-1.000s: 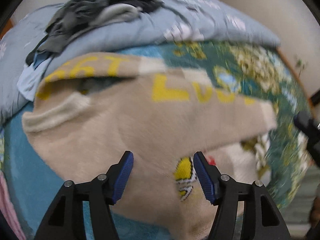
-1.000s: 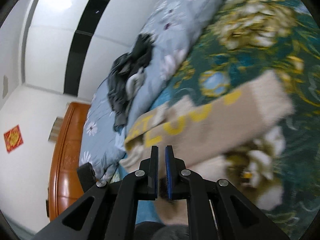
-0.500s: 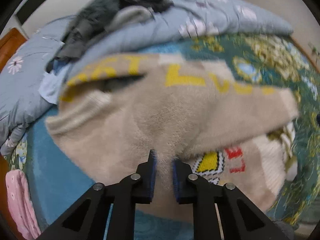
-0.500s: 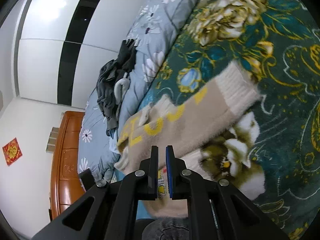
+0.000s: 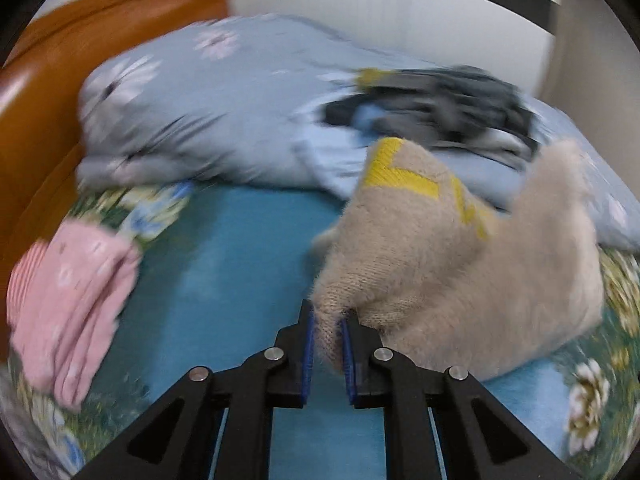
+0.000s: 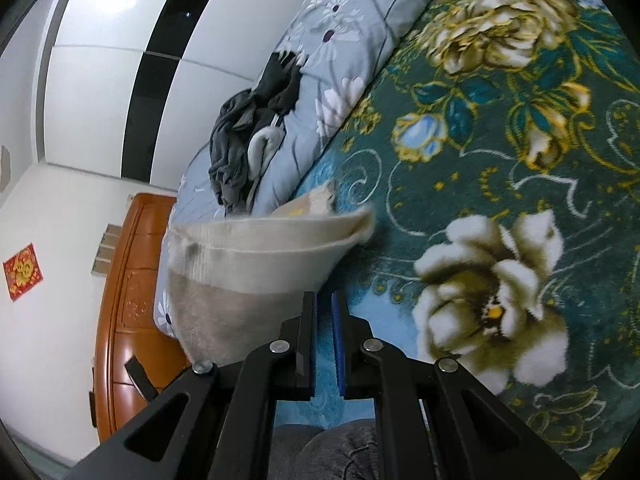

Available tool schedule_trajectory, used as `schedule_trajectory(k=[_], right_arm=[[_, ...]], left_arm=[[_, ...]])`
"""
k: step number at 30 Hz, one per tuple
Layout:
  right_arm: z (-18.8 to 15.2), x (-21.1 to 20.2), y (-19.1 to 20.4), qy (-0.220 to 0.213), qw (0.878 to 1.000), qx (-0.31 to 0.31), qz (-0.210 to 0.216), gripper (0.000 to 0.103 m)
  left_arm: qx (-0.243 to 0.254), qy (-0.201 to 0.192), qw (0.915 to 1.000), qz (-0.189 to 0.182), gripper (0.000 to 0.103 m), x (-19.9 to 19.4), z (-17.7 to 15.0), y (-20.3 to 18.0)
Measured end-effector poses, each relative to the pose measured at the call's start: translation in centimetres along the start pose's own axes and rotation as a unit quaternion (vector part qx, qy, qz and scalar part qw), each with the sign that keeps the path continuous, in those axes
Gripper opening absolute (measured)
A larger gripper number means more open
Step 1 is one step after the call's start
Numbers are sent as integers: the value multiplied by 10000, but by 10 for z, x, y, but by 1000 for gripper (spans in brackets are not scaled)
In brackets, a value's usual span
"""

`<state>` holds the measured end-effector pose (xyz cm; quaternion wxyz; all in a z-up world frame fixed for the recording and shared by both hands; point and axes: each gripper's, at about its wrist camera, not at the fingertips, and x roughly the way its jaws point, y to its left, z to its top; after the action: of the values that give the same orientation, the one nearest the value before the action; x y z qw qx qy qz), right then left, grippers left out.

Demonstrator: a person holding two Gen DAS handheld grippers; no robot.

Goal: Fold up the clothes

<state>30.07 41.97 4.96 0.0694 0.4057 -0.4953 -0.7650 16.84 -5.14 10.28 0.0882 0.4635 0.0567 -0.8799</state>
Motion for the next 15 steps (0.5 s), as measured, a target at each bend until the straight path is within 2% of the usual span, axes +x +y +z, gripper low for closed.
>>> schedule_trajectory(k=[4,7,10,13,15], right_arm=[[0,23,15,227,9995,-229,-53,9],[2,47,29,439,9980,-428,-120,9],[6,76,44,663,9956,-639,-196,9],[11,111,61,871,9917,-888,-317,9],[15,137,73,1039,9874,-1117,-419,9]], left_arm=[[-536,270,9978,282,13,18,-23,58],[-882,526,9942,333,14,36,-45,88],[-1094,738,9903,432,14,50,-62,101],[-1433,956,9846,282,14,64,-73,110],[-1452,954,9847,158,14,65,-77,112]])
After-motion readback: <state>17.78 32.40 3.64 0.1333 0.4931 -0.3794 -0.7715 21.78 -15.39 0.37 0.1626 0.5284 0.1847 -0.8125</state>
